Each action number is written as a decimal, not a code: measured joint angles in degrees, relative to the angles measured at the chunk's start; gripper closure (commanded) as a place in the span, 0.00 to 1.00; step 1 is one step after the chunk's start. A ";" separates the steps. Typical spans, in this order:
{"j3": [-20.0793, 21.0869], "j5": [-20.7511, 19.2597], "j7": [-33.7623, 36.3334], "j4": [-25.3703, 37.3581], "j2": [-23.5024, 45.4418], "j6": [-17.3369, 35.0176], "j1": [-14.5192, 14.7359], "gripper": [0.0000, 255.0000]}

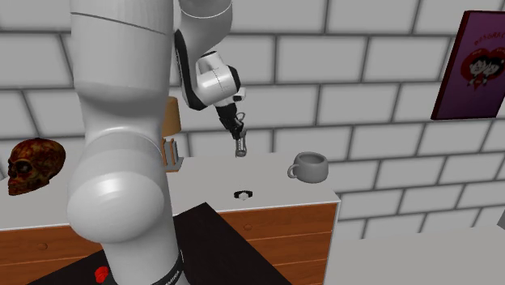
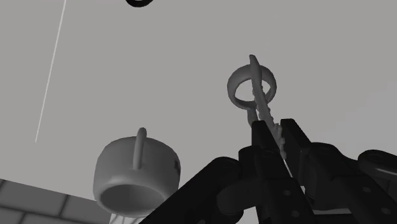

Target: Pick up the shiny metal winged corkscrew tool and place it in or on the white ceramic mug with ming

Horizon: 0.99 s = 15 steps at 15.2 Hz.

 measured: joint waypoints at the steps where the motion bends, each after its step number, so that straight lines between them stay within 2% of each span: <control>1: 0.72 1.43 -1.09 0.15 -0.64 -0.36 -0.53 1.00; 8: 5.49 13.08 -9.98 0.30 -6.75 -2.13 -4.71 1.00; 10: 4.93 13.87 -12.41 0.68 -6.56 -1.85 -5.97 1.00; 13: 2.68 10.76 -13.55 4.02 -2.66 -2.98 -6.39 1.00; 15: 1.42 10.08 -16.08 5.77 -0.87 -3.20 -7.65 1.00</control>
